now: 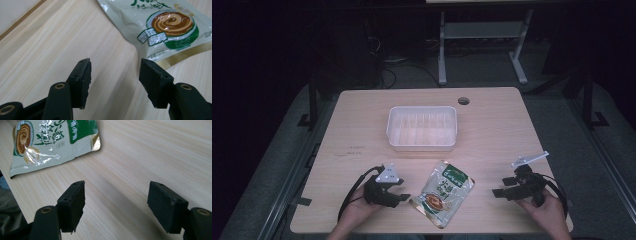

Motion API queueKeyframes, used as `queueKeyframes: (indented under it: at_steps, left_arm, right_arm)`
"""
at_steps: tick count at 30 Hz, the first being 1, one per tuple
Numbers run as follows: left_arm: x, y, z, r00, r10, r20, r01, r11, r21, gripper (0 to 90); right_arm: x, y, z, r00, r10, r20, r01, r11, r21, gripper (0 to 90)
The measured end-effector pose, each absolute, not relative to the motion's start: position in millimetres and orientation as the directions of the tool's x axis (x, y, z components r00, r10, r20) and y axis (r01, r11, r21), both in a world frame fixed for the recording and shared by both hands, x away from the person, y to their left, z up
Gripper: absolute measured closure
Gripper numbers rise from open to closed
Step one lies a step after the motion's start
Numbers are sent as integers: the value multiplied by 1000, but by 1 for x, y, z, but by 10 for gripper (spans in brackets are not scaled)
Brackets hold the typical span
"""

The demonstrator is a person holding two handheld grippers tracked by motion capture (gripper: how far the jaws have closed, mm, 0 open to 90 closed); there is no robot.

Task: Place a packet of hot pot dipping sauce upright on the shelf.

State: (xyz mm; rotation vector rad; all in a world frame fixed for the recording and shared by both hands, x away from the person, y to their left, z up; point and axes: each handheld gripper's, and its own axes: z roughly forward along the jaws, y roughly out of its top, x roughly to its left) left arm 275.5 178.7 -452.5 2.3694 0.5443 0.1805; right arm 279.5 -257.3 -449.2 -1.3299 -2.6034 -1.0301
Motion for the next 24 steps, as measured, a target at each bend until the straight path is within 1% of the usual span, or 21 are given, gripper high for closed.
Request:
queueKeyframes:
  at_steps: [3,10,17,24]
  left_arm:
    - [275,175,-452,906,423,-18,329,-675,660,431]
    - [269,162,-448,924,381,-29,292,-656,696,521]
    - [264,151,-447,935,353,-32,273,-660,700,580]
    - [260,143,-446,945,326,-26,252,-676,692,631]
  right_arm:
    - [280,-255,-450,-635,702,322,733,416,538,297]
    - [283,-244,-449,-652,689,316,720,432,543,297]
    - [286,-235,-444,-669,668,325,704,431,564,300]
    - [303,-207,-439,-705,635,315,684,493,538,302]
